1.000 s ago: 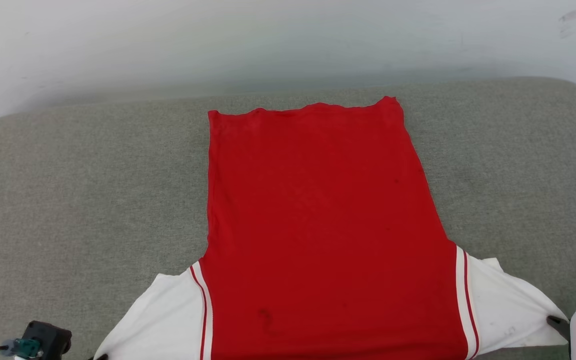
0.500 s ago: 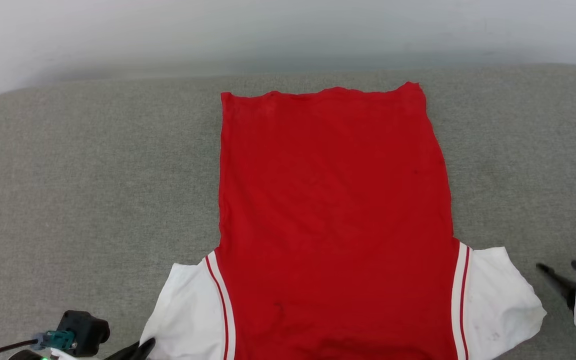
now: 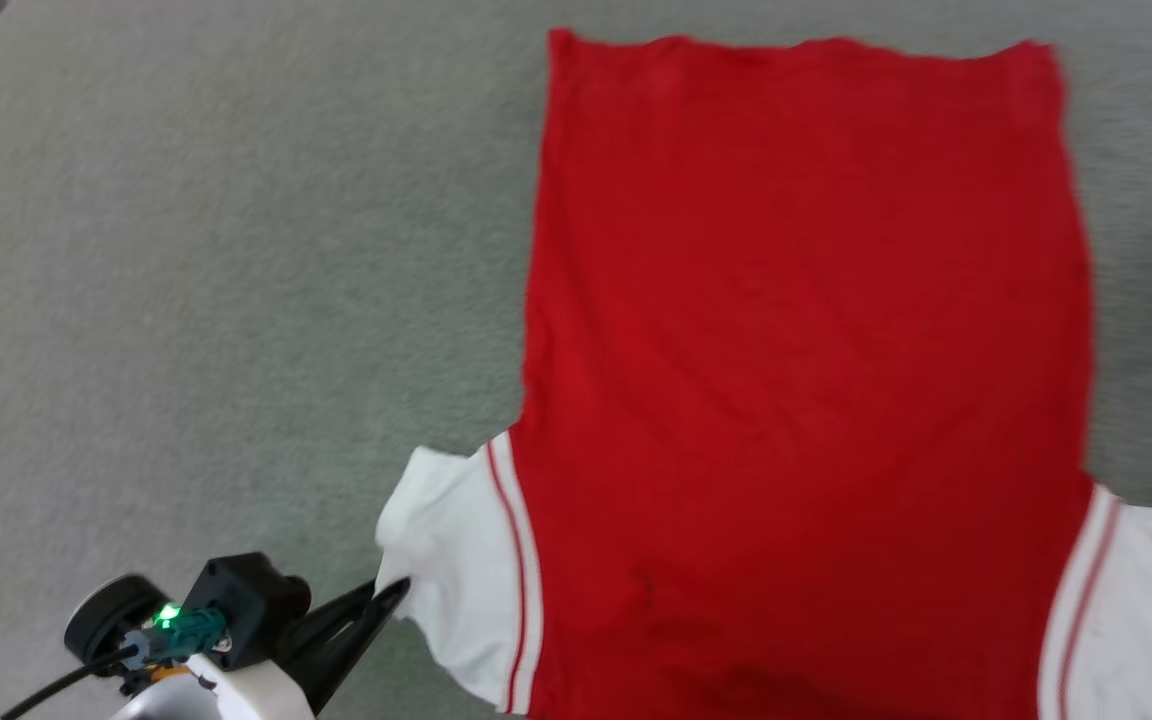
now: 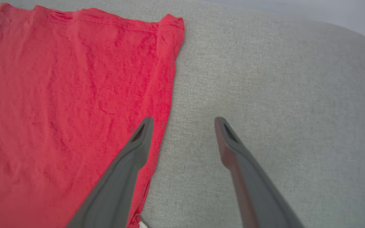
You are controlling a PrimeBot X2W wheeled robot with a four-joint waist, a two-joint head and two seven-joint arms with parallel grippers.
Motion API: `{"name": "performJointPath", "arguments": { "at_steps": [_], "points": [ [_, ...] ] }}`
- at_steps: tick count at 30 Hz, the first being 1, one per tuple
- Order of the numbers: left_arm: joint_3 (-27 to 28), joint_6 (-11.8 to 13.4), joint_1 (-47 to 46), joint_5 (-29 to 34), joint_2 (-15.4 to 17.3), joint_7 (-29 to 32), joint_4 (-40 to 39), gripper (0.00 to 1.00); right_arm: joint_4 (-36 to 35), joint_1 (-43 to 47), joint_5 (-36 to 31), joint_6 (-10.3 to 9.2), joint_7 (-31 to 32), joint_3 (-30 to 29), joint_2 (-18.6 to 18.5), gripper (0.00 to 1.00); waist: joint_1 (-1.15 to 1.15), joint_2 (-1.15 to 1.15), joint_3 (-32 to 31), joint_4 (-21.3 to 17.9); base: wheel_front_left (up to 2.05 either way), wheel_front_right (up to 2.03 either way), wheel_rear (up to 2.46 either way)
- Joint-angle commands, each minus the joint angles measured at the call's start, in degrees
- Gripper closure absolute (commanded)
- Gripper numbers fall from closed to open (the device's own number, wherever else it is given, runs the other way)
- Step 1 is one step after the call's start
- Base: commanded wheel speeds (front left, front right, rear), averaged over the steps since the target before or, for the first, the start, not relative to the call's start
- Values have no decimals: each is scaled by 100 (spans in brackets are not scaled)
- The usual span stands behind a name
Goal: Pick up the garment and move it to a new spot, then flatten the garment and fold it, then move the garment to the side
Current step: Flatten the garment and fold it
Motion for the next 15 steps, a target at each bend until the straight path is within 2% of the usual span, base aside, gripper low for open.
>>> {"name": "performJointPath", "arguments": {
  "at_steps": [1,9,15],
  "points": [
    [-40,-26,-156,146,-37,15,-81,100,140,-276,-148,-2,119,-5,-26,0,-2,0,577,599,0,0,0],
    [-255,-122,-664,634,-372,12,-492,100,1109,-1830,-1094,-2,659,-132,-328,0,-2,0,1268,1368,0,0,0],
    [-405,-223,-904,806,-657,-81,-571,100,1627,-2428,-1639,-2,837,-317,-553,0,-2,0,1623,1774,0,0,0]
  ]
}}
